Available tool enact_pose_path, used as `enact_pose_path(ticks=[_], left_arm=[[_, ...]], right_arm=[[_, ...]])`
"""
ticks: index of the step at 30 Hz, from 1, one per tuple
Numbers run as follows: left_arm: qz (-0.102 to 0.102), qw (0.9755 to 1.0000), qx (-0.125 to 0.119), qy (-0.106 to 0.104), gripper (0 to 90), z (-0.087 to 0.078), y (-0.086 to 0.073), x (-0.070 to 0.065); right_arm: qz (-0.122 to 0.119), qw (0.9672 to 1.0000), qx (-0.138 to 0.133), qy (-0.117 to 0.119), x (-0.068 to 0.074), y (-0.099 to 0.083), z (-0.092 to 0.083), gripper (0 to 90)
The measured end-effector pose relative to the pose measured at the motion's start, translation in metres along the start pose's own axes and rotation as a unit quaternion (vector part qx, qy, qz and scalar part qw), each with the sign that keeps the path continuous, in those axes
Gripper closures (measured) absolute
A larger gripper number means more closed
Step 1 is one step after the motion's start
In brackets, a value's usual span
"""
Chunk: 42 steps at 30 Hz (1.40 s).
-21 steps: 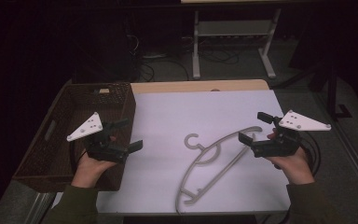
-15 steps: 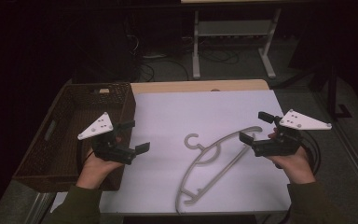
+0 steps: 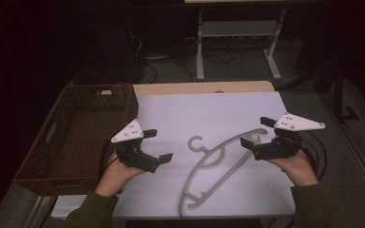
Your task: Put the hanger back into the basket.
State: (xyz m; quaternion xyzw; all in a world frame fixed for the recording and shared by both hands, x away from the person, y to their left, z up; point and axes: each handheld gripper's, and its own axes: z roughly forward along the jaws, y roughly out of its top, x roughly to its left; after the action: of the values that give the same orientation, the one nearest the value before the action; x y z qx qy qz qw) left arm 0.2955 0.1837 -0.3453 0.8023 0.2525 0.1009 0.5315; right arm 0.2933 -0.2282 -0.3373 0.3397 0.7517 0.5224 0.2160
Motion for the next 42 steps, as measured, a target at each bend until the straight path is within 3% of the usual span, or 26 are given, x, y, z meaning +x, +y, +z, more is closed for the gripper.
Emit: enact_pose_path(ticks=[1, 10, 15, 19, 23, 27, 30, 32, 35, 36, 42], left_arm=[[0.004, 0.9999, 0.013, 0.001, 0.0, 0.005, -0.001, -0.002], [-0.001, 0.9992, 0.041, -0.006, 0.0, 0.028, -0.014, -0.006], [-0.005, 0.9981, 0.061, -0.005, 0.0, 0.04, -0.023, -0.008], [-0.004, 0.9968, 0.079, -0.011, 5.9, 0.051, -0.031, -0.01], [-0.005, 0.9955, 0.091, -0.023, 22.9, 0.059, -0.035, -0.013], [0.004, 0.9933, 0.107, -0.042, 53.4, 0.069, -0.037, -0.018], [0.012, 0.9907, 0.121, -0.062, 78.9, 0.079, -0.038, -0.021], [0.014, 0.9878, 0.14, -0.067, 90.0, 0.085, -0.038, -0.023], [0.011, 0.9835, 0.165, -0.074, 90.0, 0.095, -0.041, -0.03], [0.009, 0.983, 0.167, -0.074, 90.0, 0.1, -0.043, -0.035], [0.029, 0.974, 0.211, -0.076, 90.0, 0.118, -0.051, -0.047]], right_arm=[[-0.001, 1.0, 0.006, 0.001, 0.0, -0.001, 0.002, 0.0], [-0.004, 0.9974, 0.072, 0.007, 0.002, -0.01, 0.016, 0.4], [-0.006, 0.9965, 0.083, 0.009, 0.002, -0.015, 0.022, 4.1], [-0.005, 0.9962, 0.086, 0.011, 0.001, -0.016, 0.023, 4.5], [-0.004, 0.9965, 0.083, 0.009, 0.001, -0.016, 0.022, 4.6], [-0.004, 0.9968, 0.079, 0.008, 0.001, -0.016, 0.022, 4.5], [-0.016, 0.9971, 0.074, 0.008, 0.0, -0.016, 0.023, 4.4], [-0.007, 0.9969, 0.078, 0.008, 0.002, -0.016, 0.022, 4.0], [-0.009, 0.9971, 0.075, 0.007, 0.002, -0.016, 0.023, 3.9], [-0.009, 0.9971, 0.075, 0.007, 0.002, -0.016, 0.023, 3.8], [-0.006, 0.9973, 0.073, 0.007, 0.002, -0.016, 0.022, 3.6]])
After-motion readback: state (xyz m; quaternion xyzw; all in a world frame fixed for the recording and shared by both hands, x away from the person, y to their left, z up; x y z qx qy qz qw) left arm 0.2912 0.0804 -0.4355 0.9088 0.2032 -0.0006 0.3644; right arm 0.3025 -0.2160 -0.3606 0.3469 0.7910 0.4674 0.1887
